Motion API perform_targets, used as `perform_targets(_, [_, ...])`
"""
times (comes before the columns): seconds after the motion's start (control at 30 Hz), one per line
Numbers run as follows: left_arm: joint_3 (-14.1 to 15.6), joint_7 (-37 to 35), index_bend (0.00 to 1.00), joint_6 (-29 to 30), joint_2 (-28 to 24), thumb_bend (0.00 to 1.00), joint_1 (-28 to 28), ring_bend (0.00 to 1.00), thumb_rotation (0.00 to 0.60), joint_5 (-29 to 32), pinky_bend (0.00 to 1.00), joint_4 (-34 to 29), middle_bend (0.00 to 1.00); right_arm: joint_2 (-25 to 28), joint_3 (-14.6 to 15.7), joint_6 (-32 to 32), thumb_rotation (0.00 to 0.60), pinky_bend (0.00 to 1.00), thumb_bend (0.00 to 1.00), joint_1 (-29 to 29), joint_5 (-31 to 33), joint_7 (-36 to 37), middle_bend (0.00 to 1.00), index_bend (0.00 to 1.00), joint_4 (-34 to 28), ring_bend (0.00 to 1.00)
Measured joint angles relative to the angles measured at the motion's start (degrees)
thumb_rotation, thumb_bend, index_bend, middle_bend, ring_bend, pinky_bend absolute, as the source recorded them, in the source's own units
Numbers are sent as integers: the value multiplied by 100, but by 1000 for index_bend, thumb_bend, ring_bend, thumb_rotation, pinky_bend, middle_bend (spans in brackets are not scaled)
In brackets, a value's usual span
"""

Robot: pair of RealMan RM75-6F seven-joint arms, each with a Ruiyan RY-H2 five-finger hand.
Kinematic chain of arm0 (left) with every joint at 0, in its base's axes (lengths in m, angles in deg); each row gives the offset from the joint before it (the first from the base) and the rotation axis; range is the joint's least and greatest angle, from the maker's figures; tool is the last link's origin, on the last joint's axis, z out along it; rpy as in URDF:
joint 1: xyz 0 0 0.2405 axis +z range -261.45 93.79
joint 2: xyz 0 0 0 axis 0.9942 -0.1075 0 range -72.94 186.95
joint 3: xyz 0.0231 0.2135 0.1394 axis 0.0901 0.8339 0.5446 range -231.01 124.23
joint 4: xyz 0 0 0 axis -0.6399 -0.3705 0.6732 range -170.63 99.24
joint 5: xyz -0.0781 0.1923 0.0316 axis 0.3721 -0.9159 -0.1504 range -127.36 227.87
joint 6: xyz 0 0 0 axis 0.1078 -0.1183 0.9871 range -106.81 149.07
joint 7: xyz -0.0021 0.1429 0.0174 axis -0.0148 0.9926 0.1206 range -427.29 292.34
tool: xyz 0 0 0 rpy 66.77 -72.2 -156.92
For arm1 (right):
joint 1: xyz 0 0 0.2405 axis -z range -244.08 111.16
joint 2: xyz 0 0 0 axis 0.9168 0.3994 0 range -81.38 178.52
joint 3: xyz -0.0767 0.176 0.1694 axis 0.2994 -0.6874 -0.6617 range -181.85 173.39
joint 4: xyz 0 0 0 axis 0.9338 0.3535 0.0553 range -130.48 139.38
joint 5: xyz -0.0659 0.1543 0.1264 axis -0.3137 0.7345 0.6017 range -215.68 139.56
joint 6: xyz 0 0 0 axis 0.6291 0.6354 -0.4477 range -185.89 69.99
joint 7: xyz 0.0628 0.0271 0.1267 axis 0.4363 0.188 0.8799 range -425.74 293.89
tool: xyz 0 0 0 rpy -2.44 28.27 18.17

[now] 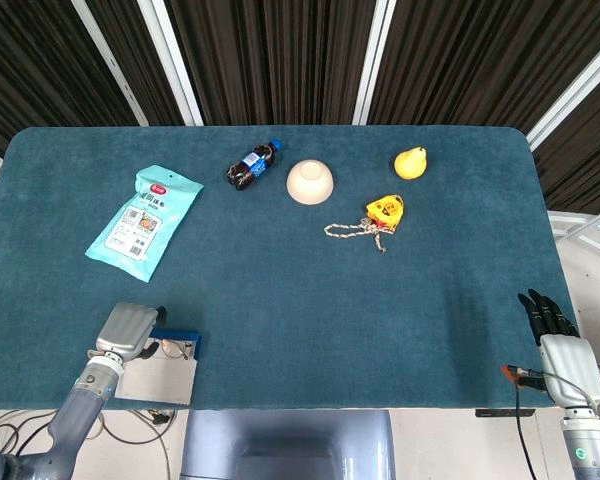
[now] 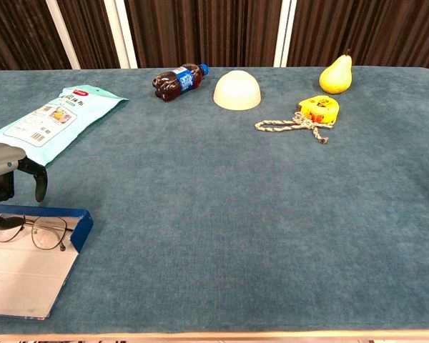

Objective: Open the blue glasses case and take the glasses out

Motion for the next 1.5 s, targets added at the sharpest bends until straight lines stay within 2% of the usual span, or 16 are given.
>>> perform_targets(0.33, [-174, 84, 461, 81, 148, 341, 144, 892, 600, 107, 969, 1, 1000, 2, 3, -1, 600, 208, 160, -2, -7, -1, 0, 0, -3, 0])
perform_targets(0.8, [-313, 139, 478, -30, 182, 353, 205, 893, 600, 262, 969, 68, 1000, 9, 8, -6, 600, 208, 161, -5, -15, 1, 0, 0, -10, 0])
perform_targets(1.2, [-410, 100, 562, -81, 177, 397, 243, 902, 600, 260, 977, 84, 1000, 7, 10, -4, 600, 208, 160, -4, -16, -1, 0, 0, -14, 0])
perform_targets(1.5, [-698, 31, 568, -52, 209, 397, 185, 903, 600, 292, 977, 191, 1000, 7, 7, -11, 600, 208, 161, -6, -5, -5, 0, 0, -23, 0])
